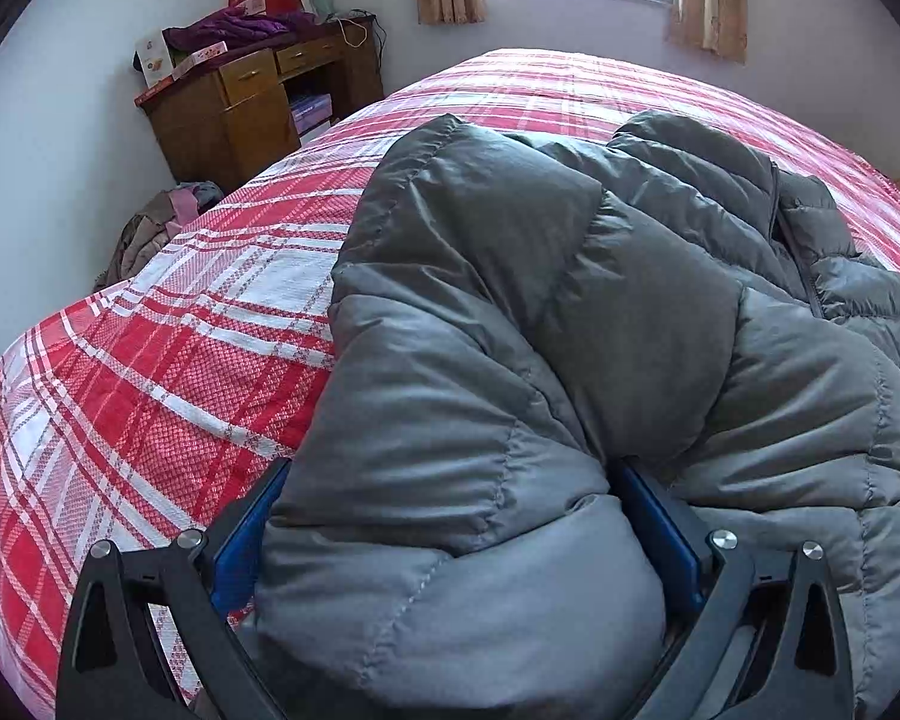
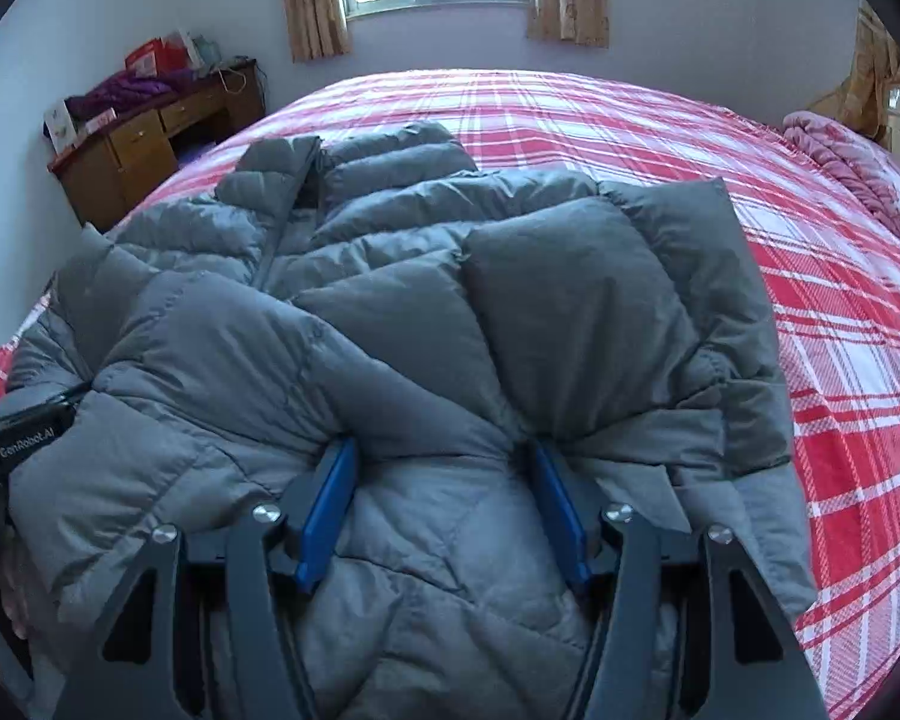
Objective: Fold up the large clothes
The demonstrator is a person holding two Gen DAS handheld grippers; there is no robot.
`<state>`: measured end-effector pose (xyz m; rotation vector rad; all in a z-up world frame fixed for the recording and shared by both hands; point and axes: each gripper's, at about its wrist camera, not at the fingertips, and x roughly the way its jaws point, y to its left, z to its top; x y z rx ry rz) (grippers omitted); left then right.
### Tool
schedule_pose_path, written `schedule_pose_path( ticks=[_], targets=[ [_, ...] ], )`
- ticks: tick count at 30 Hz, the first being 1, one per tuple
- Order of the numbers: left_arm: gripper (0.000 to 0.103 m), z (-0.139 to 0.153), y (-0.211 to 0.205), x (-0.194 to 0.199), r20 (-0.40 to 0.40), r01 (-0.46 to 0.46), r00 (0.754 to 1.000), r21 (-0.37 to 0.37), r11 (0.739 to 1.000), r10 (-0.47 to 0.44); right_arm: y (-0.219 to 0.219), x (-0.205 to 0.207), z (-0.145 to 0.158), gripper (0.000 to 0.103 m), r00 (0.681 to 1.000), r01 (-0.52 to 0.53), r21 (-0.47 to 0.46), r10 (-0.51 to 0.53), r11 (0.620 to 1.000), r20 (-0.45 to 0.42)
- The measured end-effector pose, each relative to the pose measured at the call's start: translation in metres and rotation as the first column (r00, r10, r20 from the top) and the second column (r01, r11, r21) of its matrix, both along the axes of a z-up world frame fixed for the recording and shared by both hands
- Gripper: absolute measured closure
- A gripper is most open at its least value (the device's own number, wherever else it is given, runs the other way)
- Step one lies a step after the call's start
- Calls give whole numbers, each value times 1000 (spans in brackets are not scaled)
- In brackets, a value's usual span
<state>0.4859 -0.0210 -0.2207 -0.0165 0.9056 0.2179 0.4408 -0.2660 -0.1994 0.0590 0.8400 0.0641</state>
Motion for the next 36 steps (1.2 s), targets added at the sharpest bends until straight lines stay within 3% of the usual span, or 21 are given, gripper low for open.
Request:
schedule_pose_path(
  ticks=[18, 20, 23, 25, 28, 31, 36],
  targets=[
    [1, 5, -2, -2, -8, 4, 1000, 1, 1000, -4, 1, 1, -1, 41, 1000, 3, -13, -3, 1000, 0],
    [1, 17, -1, -5, -37, 18, 999, 24, 1000, -17, 1, 2, 0, 40, 1000, -2, -9, 2, 1000, -7],
    [1, 54, 0, -16, 37, 53, 998, 30, 998, -54, -3, -2, 13, 40, 999, -38, 14, 39, 999, -20],
    [1, 80, 1, -12, 89, 80, 993, 24, 996, -82, -13, -12, 37, 36, 997, -52, 34, 50, 998, 57],
    [1, 97, -1, 14, 127, 70, 989, 32, 997, -74, -29, -6, 64, 32, 990, 3, -40, 3, 999, 141],
    [1, 80, 2, 46, 84, 21, 996, 42, 999, -24, -48, 17, 64, 32, 987, 84, -69, -73, 994, 141],
    [1, 33, 4, 70, -24, -2, 1000, 36, 999, 3, -57, 55, 34, 32, 996, 71, -104, -64, 992, 68]
  ],
)
